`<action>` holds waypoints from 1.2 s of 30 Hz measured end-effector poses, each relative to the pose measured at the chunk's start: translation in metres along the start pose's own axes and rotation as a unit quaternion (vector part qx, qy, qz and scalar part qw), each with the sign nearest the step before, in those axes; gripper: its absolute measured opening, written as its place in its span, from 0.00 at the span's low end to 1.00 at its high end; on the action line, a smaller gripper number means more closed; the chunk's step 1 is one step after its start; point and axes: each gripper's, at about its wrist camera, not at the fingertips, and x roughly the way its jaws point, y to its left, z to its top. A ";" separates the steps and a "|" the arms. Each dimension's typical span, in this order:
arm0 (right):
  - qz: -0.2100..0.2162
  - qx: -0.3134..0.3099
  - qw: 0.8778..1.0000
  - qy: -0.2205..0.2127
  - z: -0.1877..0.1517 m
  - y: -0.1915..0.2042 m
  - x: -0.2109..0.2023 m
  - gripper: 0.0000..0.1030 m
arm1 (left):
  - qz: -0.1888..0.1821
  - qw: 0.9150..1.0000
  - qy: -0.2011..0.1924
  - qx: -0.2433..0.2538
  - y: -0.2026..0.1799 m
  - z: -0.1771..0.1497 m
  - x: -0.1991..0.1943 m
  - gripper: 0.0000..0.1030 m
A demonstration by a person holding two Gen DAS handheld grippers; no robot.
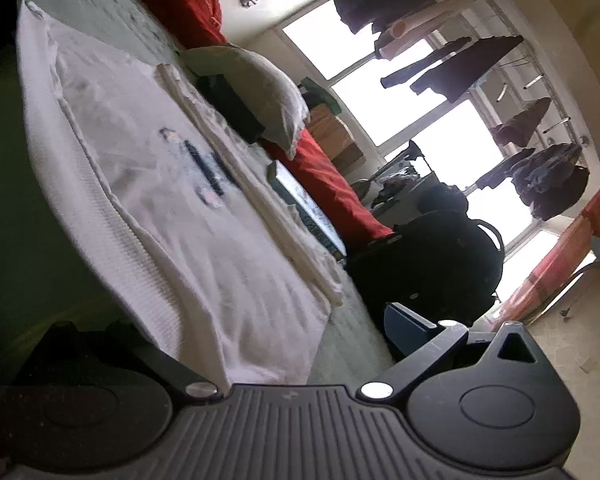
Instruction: Fold clothes
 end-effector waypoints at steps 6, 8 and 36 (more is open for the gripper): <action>-0.008 0.003 1.000 -0.001 0.006 -0.010 0.010 1.00 | -0.007 1.000 0.007 -0.023 0.014 0.007 0.010 0.98; -0.008 0.004 1.000 -0.002 0.008 -0.013 0.013 1.00 | -0.006 1.000 0.005 -0.022 0.017 0.009 0.013 0.98; -0.025 0.006 1.000 -0.003 0.028 -0.032 0.058 1.00 | -0.006 0.999 0.006 -0.034 0.041 0.022 0.056 0.98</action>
